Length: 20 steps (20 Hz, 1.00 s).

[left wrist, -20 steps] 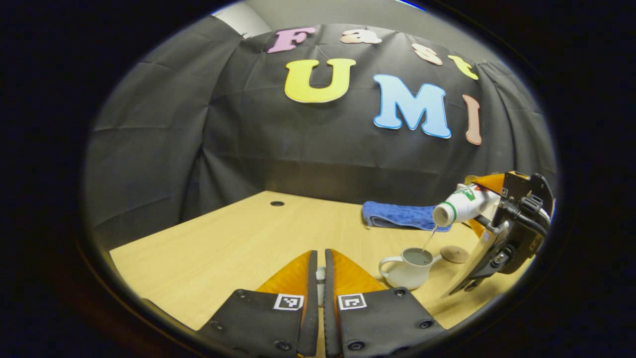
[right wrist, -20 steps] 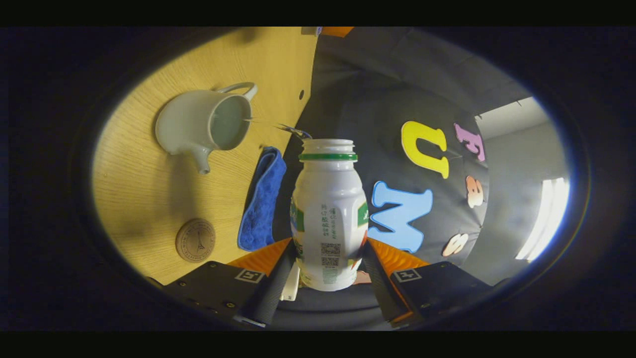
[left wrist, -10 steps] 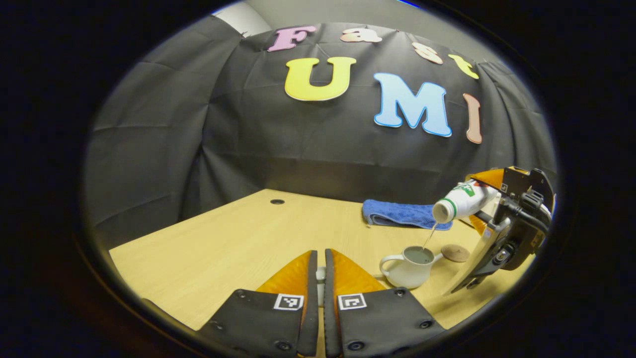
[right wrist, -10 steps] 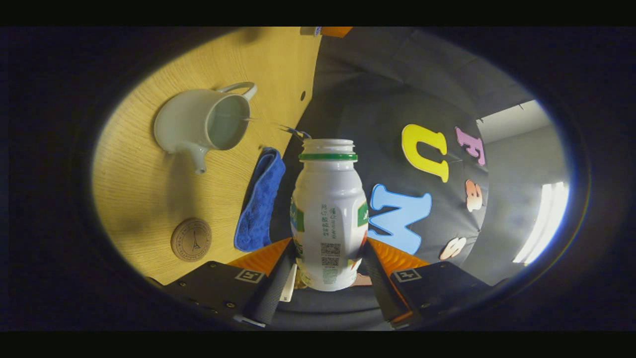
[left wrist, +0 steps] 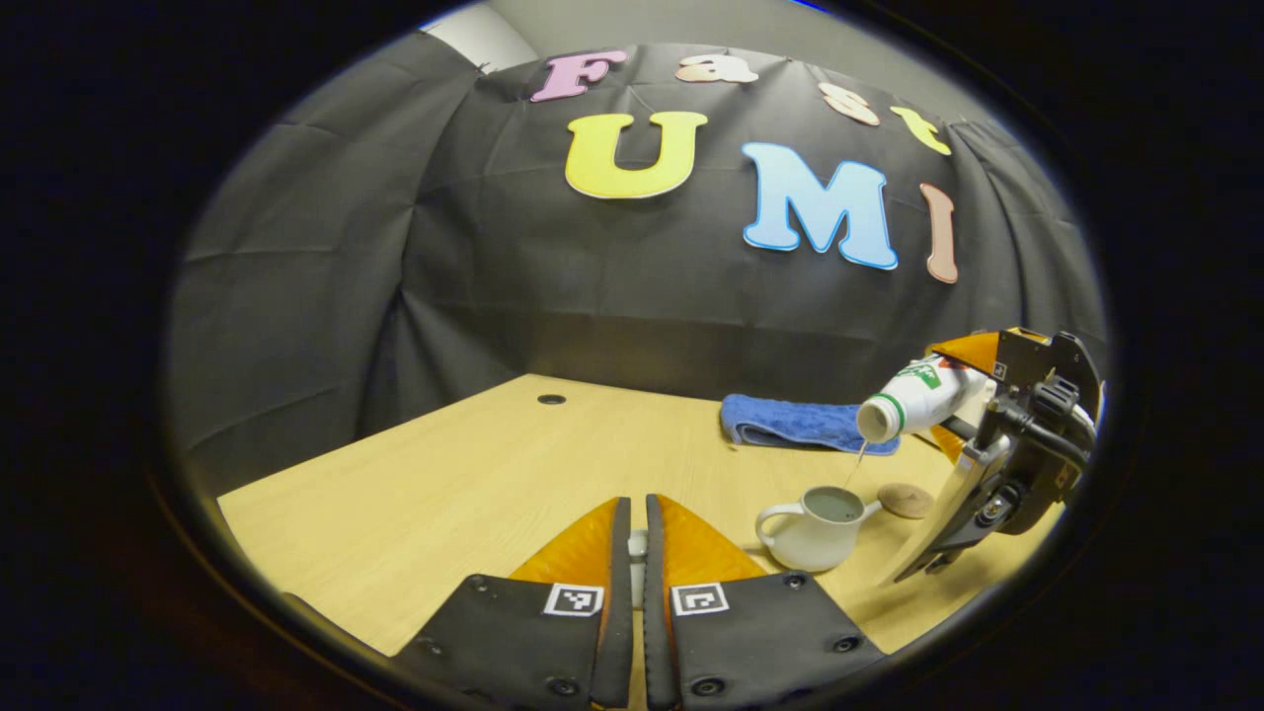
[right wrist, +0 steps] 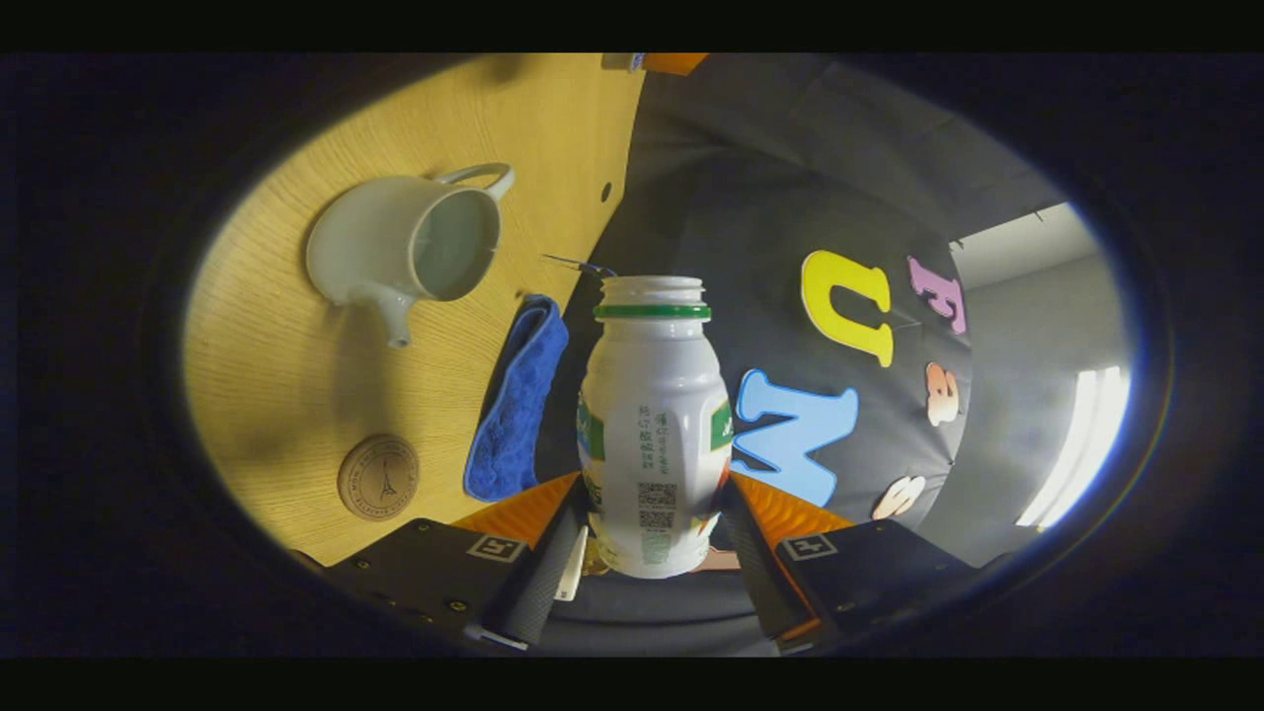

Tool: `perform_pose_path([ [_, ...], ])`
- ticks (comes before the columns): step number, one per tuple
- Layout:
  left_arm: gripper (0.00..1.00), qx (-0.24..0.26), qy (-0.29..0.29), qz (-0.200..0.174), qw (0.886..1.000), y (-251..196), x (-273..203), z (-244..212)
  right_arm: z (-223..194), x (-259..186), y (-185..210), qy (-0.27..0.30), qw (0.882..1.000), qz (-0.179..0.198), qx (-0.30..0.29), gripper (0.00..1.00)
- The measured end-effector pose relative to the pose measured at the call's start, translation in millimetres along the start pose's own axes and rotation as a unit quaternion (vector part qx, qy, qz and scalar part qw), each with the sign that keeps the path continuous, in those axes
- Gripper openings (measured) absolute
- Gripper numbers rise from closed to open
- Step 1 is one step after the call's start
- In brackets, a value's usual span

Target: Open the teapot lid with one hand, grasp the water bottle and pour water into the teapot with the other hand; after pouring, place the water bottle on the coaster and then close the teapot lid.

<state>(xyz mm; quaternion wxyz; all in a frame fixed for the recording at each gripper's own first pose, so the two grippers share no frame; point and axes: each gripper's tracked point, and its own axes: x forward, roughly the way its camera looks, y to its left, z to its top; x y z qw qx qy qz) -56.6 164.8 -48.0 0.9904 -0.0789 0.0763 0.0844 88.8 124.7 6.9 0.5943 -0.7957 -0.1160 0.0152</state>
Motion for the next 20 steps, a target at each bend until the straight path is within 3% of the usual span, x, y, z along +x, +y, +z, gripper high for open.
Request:
perform_pose_path([
  [15,0.14,0.005,0.003,-0.001,1.0,-1.1,0.9,-1.5,-0.7,4.7,0.2,-0.006,1.0,0.006,-0.026,0.78],
  [20,0.11,0.008,0.004,-0.001,1.0,-1.1,1.0,-2.2,0.4,5.3,-0.2,-0.008,0.999,0.01,-0.038,0.79],
])
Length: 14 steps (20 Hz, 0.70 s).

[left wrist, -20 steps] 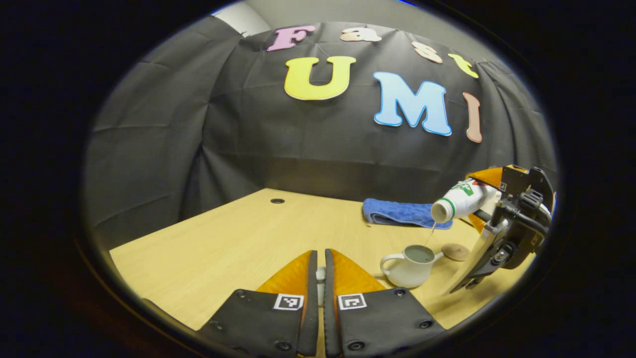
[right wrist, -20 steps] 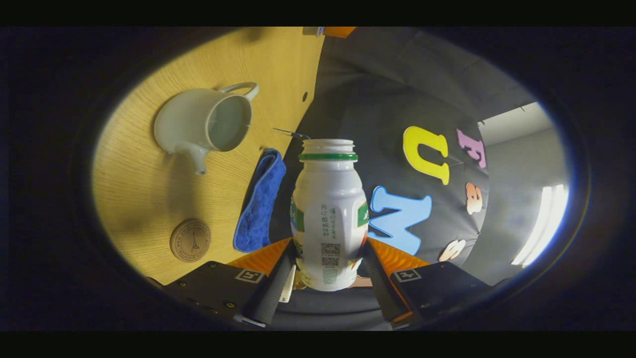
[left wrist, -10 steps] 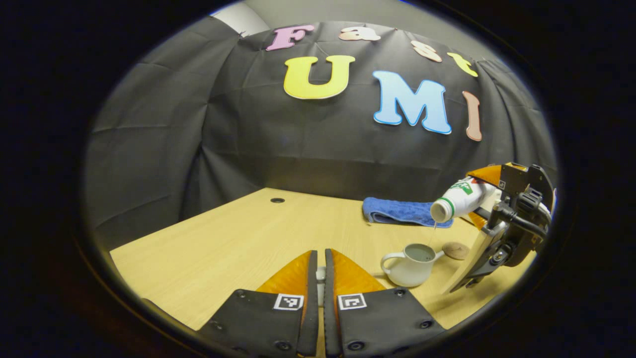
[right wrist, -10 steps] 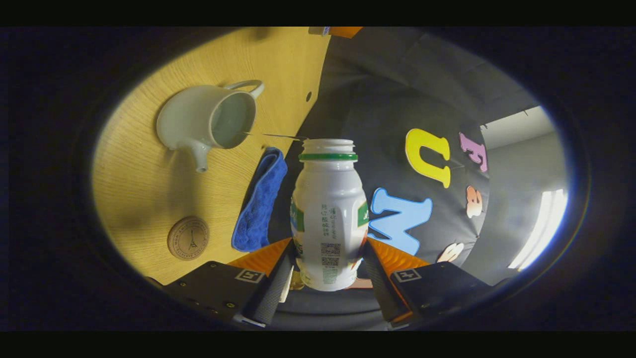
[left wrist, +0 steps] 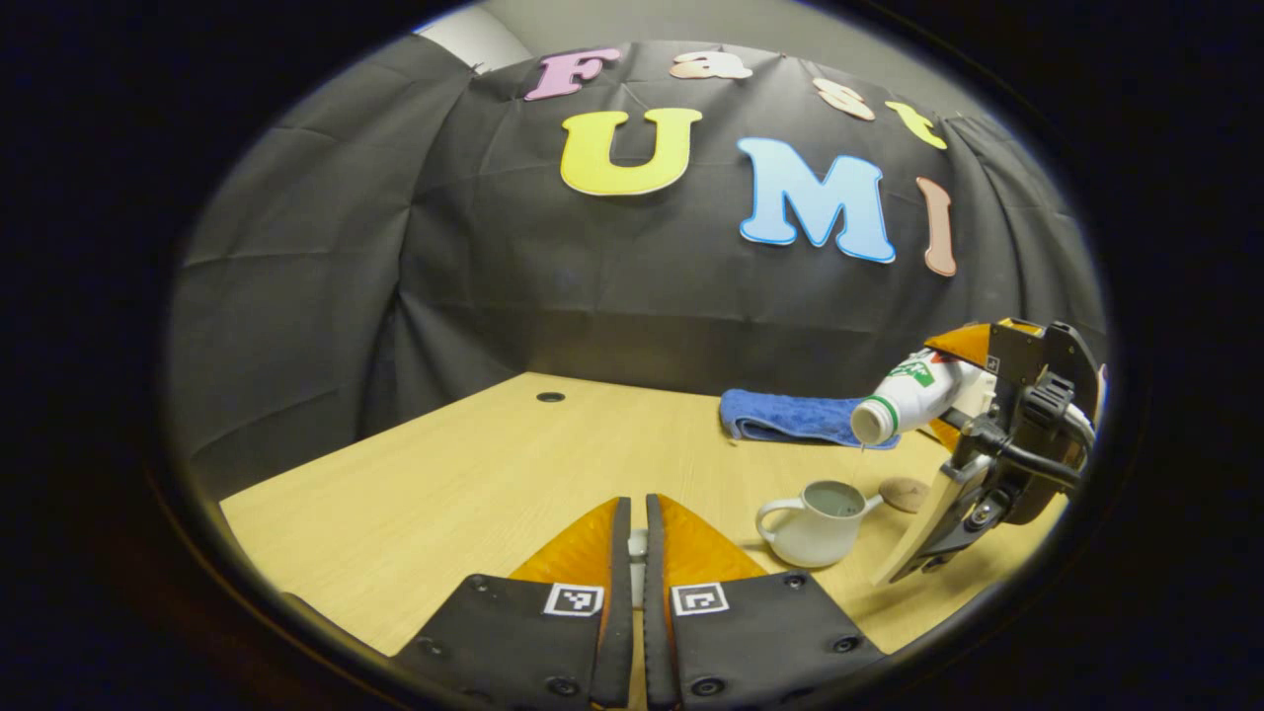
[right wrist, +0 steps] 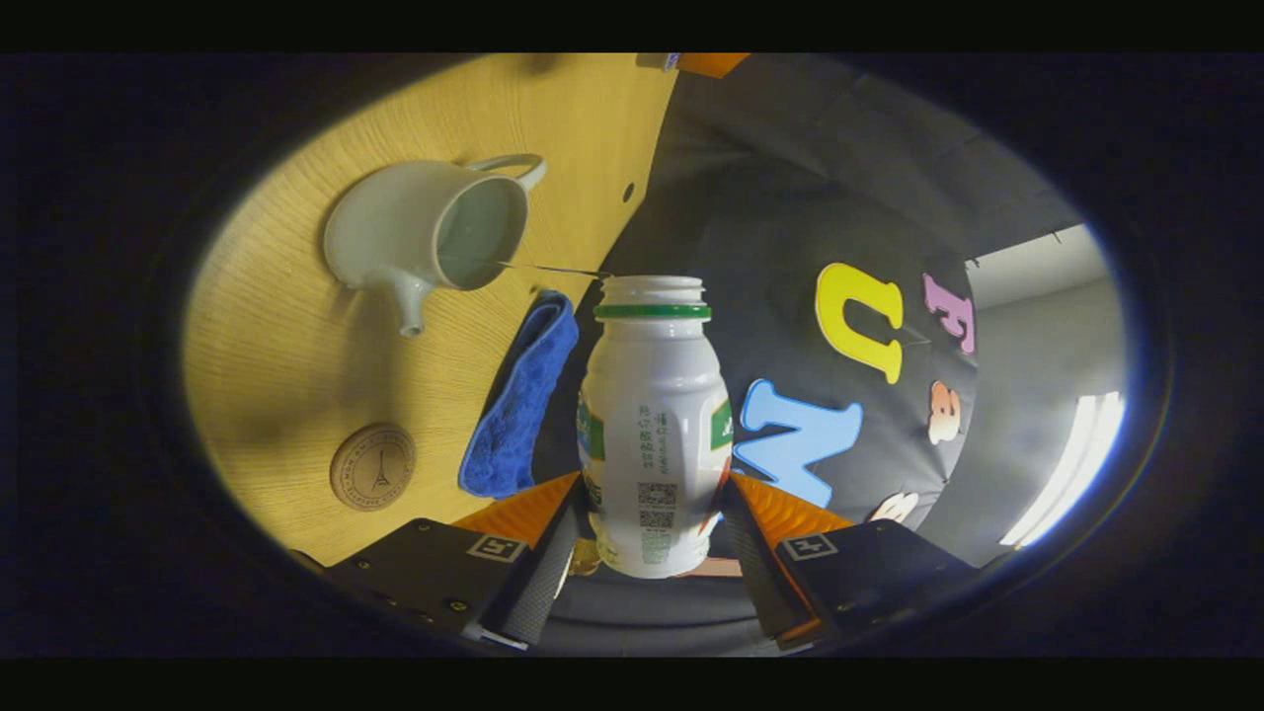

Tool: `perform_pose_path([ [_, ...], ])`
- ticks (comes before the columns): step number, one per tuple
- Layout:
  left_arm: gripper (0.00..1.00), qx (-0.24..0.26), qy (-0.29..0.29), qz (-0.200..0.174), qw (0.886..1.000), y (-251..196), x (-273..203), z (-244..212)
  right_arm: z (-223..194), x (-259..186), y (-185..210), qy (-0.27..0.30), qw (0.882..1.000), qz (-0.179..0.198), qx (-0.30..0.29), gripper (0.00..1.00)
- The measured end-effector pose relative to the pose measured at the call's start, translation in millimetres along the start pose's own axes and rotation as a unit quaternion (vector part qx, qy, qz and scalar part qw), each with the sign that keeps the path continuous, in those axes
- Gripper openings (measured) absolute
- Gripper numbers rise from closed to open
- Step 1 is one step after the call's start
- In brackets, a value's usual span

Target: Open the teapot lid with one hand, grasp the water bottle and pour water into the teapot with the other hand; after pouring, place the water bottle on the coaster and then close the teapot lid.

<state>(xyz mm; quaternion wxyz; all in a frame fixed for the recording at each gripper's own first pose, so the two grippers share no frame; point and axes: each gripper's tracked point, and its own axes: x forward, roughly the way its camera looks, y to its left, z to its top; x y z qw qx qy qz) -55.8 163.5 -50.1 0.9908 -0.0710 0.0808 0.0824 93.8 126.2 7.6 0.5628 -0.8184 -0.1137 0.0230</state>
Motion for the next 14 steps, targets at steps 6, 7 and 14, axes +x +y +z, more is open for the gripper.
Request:
perform_pose_path([
  [6,0.11,0.002,0.0,0.0,1.0,-0.3,-0.1,0.1,0.0,1.0,-2.1,-0.002,1.0,0.0,-0.013,0.78],
  [7,0.11,0.002,0.001,-0.001,1.0,-0.8,0.0,0.0,-0.1,1.5,-2.0,-0.002,1.0,0.0,-0.014,0.78],
  [14,0.08,0.003,0.004,-0.002,1.0,-1.1,1.1,-2.0,0.7,3.1,-2.8,-0.007,1.0,0.0,-0.031,0.78],
])
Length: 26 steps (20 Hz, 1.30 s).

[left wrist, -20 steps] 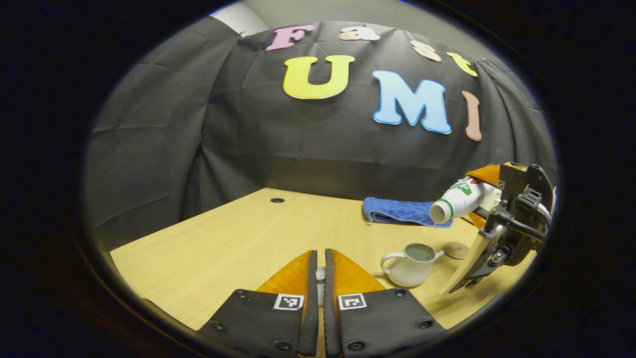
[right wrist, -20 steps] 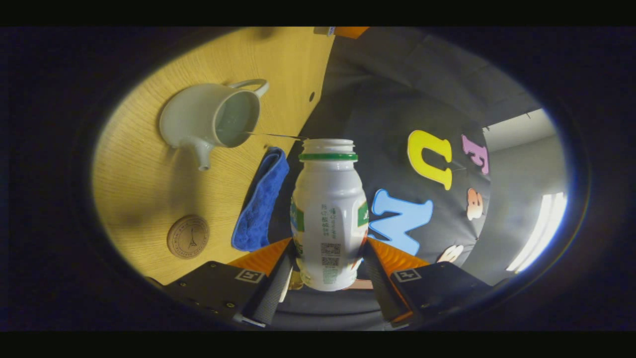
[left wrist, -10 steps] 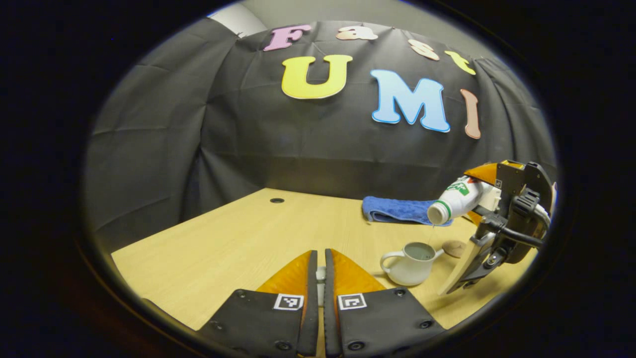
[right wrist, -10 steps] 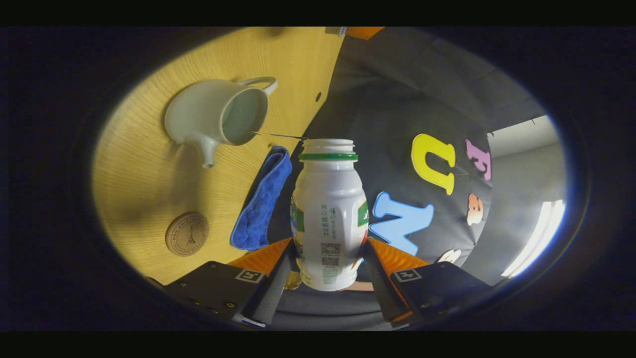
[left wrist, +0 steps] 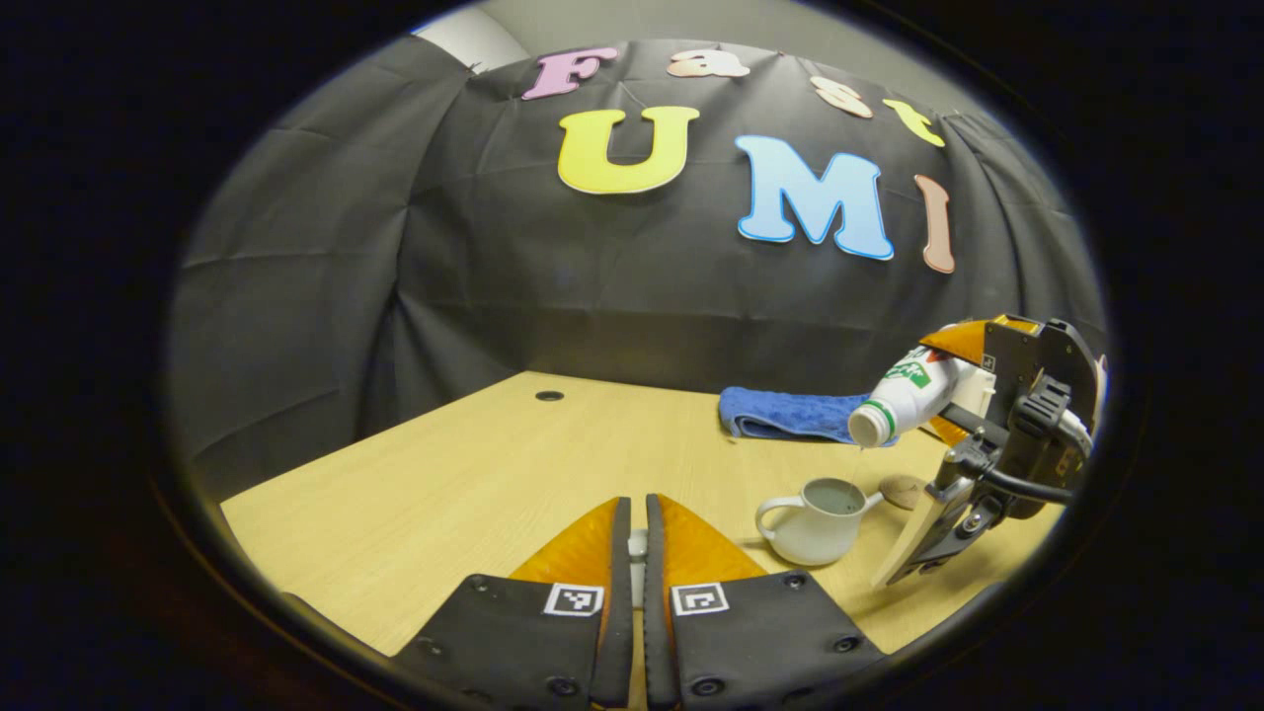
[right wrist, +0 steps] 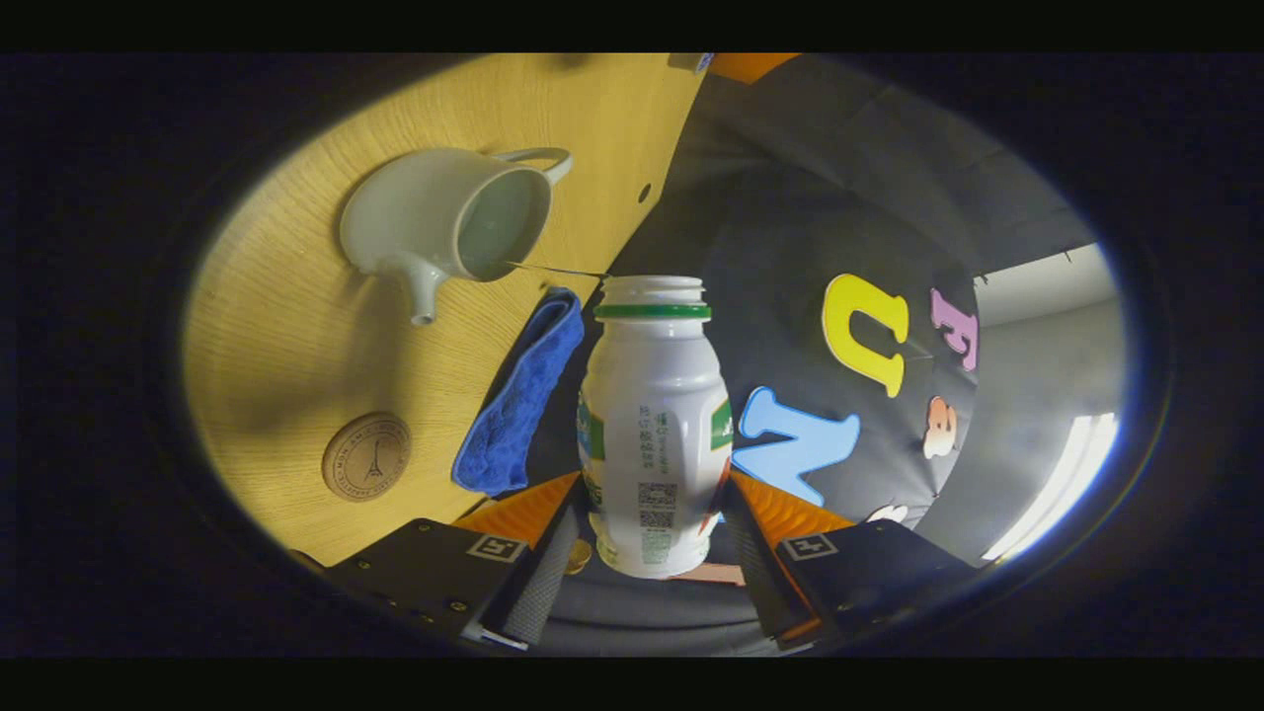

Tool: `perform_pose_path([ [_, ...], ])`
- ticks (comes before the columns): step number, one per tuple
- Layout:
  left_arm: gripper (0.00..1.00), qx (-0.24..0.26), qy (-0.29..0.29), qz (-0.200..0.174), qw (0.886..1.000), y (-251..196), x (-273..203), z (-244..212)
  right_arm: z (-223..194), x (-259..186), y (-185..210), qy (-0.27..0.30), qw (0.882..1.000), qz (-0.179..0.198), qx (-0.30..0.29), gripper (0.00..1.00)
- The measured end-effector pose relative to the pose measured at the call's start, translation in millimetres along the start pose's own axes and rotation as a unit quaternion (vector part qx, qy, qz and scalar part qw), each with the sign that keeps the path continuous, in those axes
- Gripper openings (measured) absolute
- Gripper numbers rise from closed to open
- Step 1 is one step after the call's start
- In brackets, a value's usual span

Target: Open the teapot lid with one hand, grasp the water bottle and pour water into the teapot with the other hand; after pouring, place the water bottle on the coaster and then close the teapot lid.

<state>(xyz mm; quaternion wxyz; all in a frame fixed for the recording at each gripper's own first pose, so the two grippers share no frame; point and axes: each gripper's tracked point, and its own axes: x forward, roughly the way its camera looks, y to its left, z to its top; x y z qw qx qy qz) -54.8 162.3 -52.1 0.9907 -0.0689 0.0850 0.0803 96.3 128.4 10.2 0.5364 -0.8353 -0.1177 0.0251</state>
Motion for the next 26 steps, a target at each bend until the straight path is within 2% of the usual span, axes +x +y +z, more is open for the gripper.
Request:
perform_pose_path([
  [3,0.15,0.0,0.001,0.001,1.0,0.7,0.2,-0.9,1.4,0.0,-0.4,-0.002,1.0,0.002,-0.005,0.78],
  [6,0.08,0.0,0.002,0.001,1.0,1.6,-0.4,-1.0,3.1,-0.1,0.2,-0.004,1.0,0.003,-0.011,0.78],
  [7,0.11,0.0,0.002,0.002,1.0,2.0,-0.9,-0.2,3.7,-0.6,0.1,-0.006,1.0,0.003,-0.014,0.78],
  [8,0.08,0.0,0.002,0.002,1.0,2.1,0.0,-1.5,4.5,-0.8,0.2,-0.007,1.0,0.002,-0.016,0.78],
  [11,0.08,-0.001,0.004,0.001,1.0,1.5,0.0,-1.3,5.6,-1.3,0.2,-0.009,1.0,0.002,-0.025,0.78],
  [12,0.14,-0.001,0.004,0.001,1.0,2.1,0.1,-2.3,5.4,-0.8,-0.5,-0.01,1.0,0.002,-0.028,0.78],
  [14,0.14,0.0,0.004,0.001,1.0,2.2,-0.1,-2.5,6.7,-0.6,-0.1,-0.013,0.999,0.002,-0.034,0.78],
  [15,0.11,0.001,0.005,0.002,1.0,2.5,-0.2,-2.2,6.9,0.0,-0.2,-0.014,0.999,0.001,-0.037,0.78],
  [17,0.15,0.003,0.005,0.003,1.0,2.7,0.8,-3.1,8.8,-0.1,-1.3,-0.017,0.999,-0.002,-0.044,0.78],
  [19,0.15,0.002,0.006,0.002,1.0,2.2,0.6,-3.3,12.4,0.9,-0.8,-0.022,0.998,-0.004,-0.053,0.78],
  [21,0.08,0.002,0.007,0.001,1.0,2.0,0.1,-2.8,13.8,1.3,0.9,-0.025,0.998,-0.004,-0.057,0.78],
  [24,0.14,0.003,0.007,0.002,1.0,1.6,0.1,-3.7,16.8,-1.7,0.4,-0.03,0.997,-0.009,-0.067,0.78],
  [26,0.14,0.003,0.006,0.003,1.0,3.1,-0.5,-2.8,15.6,-1.5,0.7,-0.032,0.997,-0.009,-0.07,0.78],
])
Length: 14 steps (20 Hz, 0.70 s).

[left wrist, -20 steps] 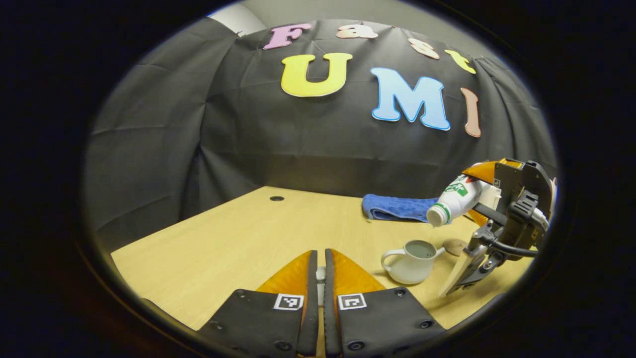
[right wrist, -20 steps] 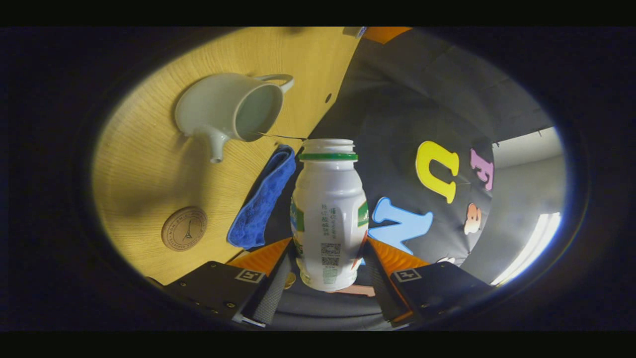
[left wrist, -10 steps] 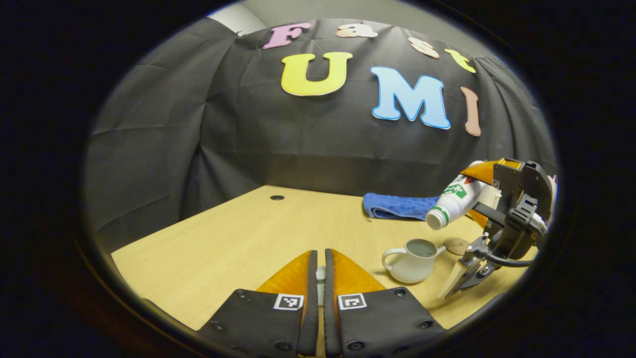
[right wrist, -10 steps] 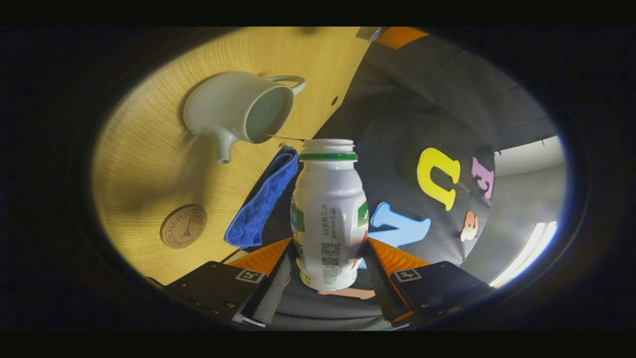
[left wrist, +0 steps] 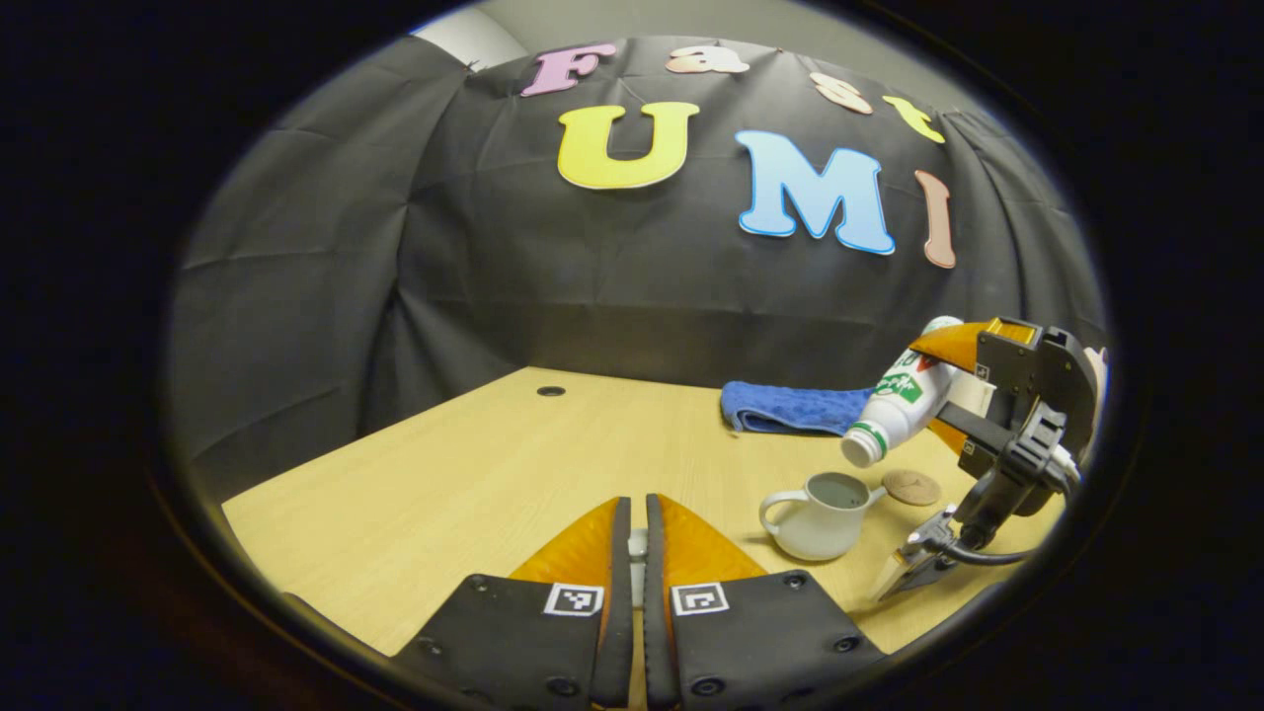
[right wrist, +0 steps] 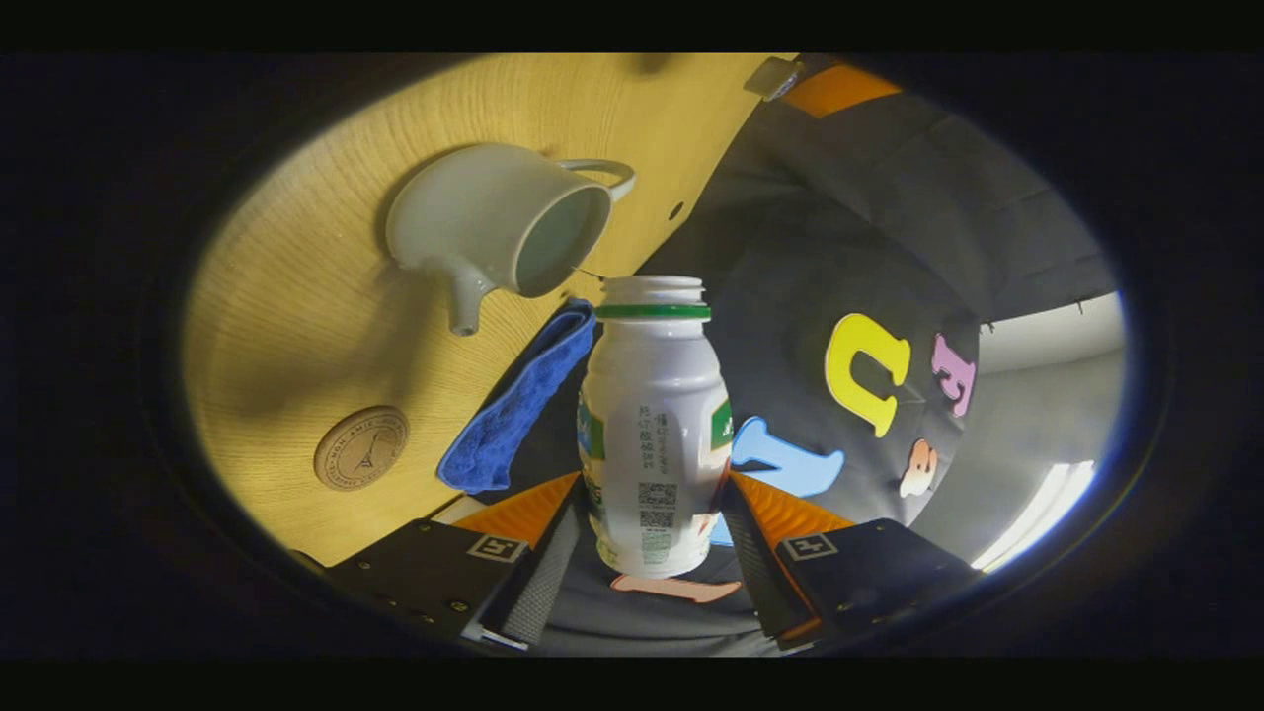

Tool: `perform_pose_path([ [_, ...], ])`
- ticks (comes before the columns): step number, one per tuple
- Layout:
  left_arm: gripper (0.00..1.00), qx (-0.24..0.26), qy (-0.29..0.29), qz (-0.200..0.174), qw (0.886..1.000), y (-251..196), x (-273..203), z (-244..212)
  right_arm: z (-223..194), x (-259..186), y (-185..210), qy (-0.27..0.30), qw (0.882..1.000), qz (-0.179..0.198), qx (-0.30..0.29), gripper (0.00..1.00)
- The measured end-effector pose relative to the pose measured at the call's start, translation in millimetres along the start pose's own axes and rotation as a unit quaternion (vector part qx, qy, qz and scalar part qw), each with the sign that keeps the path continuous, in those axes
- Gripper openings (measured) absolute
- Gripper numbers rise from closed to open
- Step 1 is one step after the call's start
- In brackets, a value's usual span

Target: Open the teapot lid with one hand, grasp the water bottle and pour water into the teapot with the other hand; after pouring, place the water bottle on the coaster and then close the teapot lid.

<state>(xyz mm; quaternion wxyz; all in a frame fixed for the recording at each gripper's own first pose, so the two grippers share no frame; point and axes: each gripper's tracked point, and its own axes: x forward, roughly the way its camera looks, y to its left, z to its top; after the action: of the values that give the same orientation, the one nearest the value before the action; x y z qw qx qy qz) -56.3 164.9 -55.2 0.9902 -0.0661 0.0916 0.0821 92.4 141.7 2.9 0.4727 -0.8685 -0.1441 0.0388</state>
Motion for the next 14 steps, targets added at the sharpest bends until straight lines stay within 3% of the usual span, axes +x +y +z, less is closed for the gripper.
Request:
perform_pose_path([
  [7,0.12,-0.002,-0.001,0.003,1.0,2.4,-0.6,0.8,-1.5,0.5,-0.3,-0.005,1.0,0.0,0.007,0.78],
  [10,0.15,-0.007,-0.005,0.004,1.0,5.4,-1.8,3.2,-5.2,1.6,3.0,0.0,0.998,0.011,0.055,0.78],
  [13,0.11,-0.015,-0.009,0.005,1.0,7.3,-2.7,5.4,-9.6,-6.5,10.1,0.012,0.993,0.004,0.115,0.78],
  [14,0.15,-0.018,-0.01,0.005,1.0,7.8,-2.2,5.4,-12.9,-7.4,13.1,0.016,0.989,0.004,0.147,0.78],
])
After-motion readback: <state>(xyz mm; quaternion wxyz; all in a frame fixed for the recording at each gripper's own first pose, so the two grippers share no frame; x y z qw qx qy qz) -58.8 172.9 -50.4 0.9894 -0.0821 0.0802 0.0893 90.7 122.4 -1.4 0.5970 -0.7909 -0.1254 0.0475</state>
